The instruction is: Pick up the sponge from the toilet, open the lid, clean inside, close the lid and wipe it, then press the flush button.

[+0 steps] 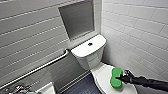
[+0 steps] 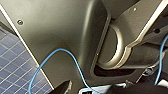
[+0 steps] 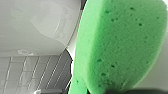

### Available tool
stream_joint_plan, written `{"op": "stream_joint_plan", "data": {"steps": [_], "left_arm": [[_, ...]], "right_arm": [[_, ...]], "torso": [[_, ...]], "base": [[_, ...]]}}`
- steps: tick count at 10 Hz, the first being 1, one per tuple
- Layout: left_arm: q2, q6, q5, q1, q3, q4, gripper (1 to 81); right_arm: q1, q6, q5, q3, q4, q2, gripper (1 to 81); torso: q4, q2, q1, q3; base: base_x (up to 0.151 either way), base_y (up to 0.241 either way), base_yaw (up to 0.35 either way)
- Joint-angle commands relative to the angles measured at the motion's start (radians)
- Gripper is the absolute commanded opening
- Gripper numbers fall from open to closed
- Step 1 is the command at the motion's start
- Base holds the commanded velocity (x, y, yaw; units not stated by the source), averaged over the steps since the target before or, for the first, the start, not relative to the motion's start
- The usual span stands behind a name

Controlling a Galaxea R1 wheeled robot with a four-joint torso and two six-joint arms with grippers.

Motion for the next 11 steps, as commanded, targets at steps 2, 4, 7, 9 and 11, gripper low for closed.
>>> {"op": "stream_joint_plan", "data": {"steps": [2,4,7,9,11], "left_arm": [[0.004,0.004,0.088,0.001,-0.019,-0.004,81.1],[0.009,0.004,0.088,0.001,-0.019,-0.003,81.1],[-0.004,0.004,0.076,0.024,-0.022,-0.004,81.1],[-0.004,0.004,0.057,0.041,-0.045,-0.005,81.1],[0.001,0.004,0.052,0.043,-0.05,-0.004,81.1]], "right_arm": [[0.228,0.021,-0.018,0.015,0.022,-0.016,1.0],[0.257,0.036,-0.019,0.007,0.022,0.007,1.0],[0.229,0.099,-0.001,-0.133,0.022,0.105,1.0],[0.229,0.1,0.002,-0.192,0.013,0.157,1.0],[0.251,0.1,0.016,-0.196,0.011,0.164,1.0]], "torso": [[0.0,0.0,0.001,-0.015],[0.0,0.0,0.001,-0.026],[0.0,0.0,0.001,-0.026],[0.0,0.0,0.001,-0.094],[0.0,0.0,0.001,-0.042]], "base": [[0.0,0.0,0.0],[0.0,0.0,0.0],[0.0,0.0,0.0],[0.0,0.0,0.0],[0.0,0.0,0.0]]}}
